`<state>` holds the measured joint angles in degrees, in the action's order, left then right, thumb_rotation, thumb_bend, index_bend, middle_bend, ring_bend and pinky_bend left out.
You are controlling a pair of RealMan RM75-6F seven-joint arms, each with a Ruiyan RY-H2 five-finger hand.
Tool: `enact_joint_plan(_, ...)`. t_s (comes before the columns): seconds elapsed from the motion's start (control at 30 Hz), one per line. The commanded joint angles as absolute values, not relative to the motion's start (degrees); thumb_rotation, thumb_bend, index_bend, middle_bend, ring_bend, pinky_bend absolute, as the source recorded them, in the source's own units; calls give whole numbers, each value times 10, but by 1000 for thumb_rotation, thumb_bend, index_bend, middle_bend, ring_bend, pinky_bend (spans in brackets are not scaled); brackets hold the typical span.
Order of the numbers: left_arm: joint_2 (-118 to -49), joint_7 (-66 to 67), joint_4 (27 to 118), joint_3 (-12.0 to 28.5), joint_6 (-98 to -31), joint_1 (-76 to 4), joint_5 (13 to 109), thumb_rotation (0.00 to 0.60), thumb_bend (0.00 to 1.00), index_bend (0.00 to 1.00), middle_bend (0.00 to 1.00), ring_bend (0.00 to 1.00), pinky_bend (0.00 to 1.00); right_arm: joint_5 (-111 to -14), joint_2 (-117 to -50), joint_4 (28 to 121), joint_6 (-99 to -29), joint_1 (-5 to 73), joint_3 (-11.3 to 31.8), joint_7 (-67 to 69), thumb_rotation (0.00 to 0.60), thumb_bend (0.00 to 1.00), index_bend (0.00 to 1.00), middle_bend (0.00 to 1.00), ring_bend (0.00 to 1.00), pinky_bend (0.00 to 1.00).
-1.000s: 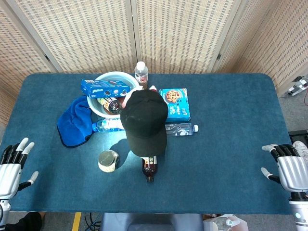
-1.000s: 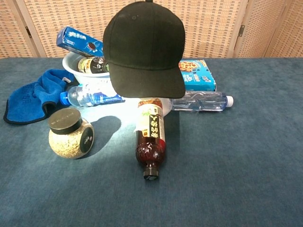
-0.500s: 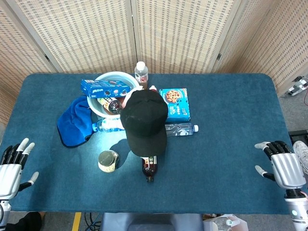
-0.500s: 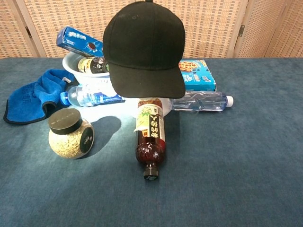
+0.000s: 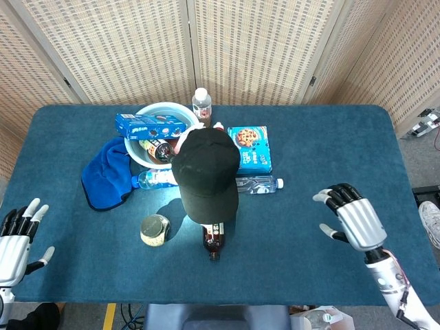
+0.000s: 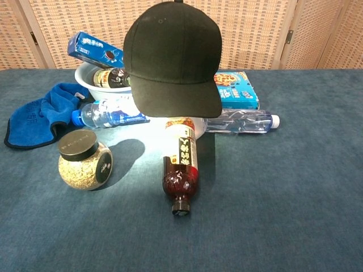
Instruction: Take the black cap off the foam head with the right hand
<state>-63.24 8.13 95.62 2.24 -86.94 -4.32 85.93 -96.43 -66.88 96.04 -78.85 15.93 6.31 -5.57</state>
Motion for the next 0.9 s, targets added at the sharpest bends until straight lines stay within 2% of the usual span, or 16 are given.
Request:
enact_joint_plan(0.03, -631, 82, 958, 21, -872, -41, 861, 600, 244, 50, 0, 0, 0, -976, -699, 955, -776, 185, 77, -62, 600, 134, 395, 337, 219, 246)
enact_joint_plan(0.2, -629, 81, 960, 21, -874, -39, 861, 600, 243, 50, 0, 0, 0, -979, -741, 943, -754, 220, 88, -73, 600, 16, 439, 337, 212, 246)
enact_joint_plan(0.27, -628, 83, 960, 20, -874, -38, 861, 600, 243, 50, 0, 0, 0, -979, -758, 936, -747, 233, 91, -77, 600, 0, 446, 337, 210, 246)
enact_joint_plan(0.9, -624, 87, 964, 22, -864, -40, 850, 600, 243, 50, 0, 0, 0, -997, -892, 856, -730, 311, 93, -118, 600, 0, 452, 287, 154, 216)
